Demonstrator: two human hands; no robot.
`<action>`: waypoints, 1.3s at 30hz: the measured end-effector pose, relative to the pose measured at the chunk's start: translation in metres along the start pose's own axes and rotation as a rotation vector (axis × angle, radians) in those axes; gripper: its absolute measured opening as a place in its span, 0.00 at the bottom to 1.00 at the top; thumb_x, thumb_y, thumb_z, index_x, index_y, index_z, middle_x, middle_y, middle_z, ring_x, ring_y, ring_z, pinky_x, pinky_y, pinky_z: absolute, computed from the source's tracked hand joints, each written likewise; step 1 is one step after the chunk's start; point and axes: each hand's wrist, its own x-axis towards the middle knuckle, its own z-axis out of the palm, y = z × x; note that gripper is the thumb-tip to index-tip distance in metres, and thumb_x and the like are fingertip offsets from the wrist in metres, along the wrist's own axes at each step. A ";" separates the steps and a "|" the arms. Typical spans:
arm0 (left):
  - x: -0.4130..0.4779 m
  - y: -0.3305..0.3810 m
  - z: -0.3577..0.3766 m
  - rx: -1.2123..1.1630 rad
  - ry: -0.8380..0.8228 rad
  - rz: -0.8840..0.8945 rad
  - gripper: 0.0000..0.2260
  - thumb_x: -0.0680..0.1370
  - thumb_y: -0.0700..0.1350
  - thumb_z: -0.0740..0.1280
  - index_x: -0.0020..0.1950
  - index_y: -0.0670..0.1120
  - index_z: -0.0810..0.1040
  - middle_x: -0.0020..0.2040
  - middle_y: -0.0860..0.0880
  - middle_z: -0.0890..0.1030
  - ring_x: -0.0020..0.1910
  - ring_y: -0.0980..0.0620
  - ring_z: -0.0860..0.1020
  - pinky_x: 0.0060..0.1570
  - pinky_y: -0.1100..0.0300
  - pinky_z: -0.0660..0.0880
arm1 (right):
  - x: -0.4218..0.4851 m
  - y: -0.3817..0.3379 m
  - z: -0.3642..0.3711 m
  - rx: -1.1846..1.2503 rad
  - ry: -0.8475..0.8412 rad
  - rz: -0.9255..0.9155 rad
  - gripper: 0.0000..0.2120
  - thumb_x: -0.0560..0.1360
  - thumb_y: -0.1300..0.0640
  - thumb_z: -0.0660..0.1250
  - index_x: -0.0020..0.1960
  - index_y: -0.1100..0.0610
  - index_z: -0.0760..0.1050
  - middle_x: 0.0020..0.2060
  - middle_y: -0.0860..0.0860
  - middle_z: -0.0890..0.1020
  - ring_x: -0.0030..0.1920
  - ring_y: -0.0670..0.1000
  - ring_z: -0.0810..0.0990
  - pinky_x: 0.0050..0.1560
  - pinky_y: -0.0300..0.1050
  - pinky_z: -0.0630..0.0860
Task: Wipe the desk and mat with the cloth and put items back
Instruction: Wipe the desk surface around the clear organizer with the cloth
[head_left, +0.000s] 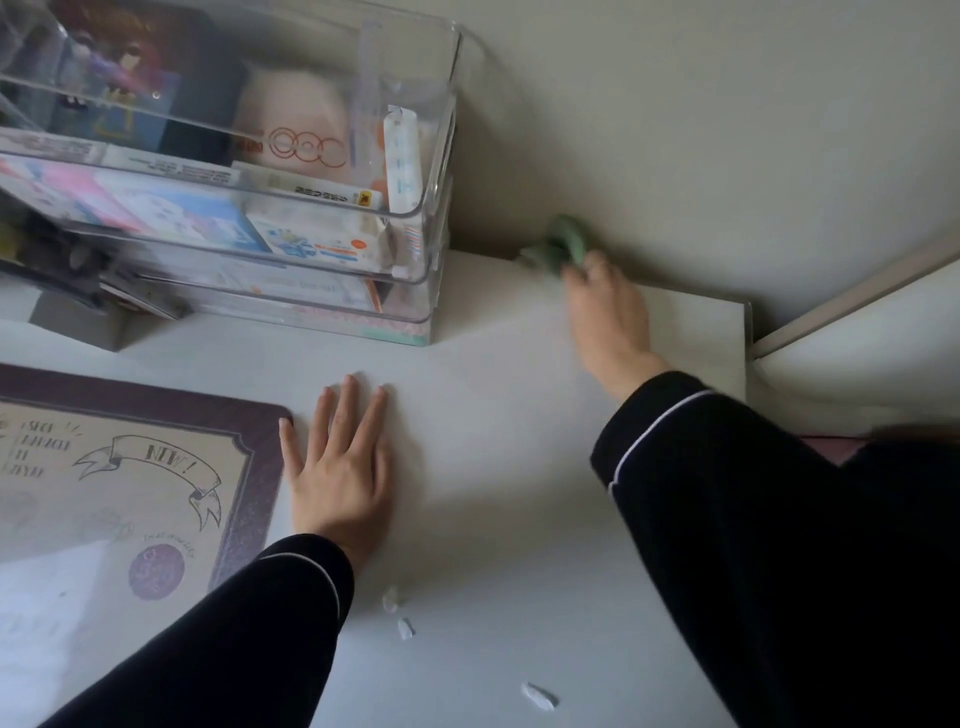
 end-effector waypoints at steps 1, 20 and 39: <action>0.000 0.000 0.000 -0.001 0.001 -0.002 0.25 0.78 0.52 0.47 0.76 0.57 0.57 0.78 0.51 0.56 0.77 0.51 0.50 0.73 0.43 0.40 | -0.016 -0.012 0.003 -0.005 -0.028 -0.155 0.16 0.80 0.61 0.50 0.64 0.59 0.70 0.54 0.60 0.75 0.49 0.62 0.76 0.45 0.53 0.74; -0.002 0.005 -0.002 -0.005 -0.006 -0.039 0.26 0.77 0.50 0.49 0.76 0.58 0.57 0.78 0.53 0.53 0.77 0.53 0.48 0.73 0.44 0.38 | -0.108 -0.007 -0.001 0.030 -0.174 -0.877 0.13 0.75 0.61 0.61 0.49 0.50 0.82 0.40 0.52 0.81 0.38 0.54 0.80 0.34 0.43 0.71; -0.003 0.005 -0.001 -0.024 0.013 -0.028 0.26 0.77 0.50 0.49 0.76 0.57 0.58 0.78 0.52 0.55 0.77 0.52 0.50 0.73 0.43 0.40 | -0.083 0.099 -0.011 -0.200 -0.077 -0.259 0.20 0.76 0.65 0.59 0.66 0.55 0.74 0.47 0.62 0.78 0.42 0.64 0.79 0.38 0.55 0.76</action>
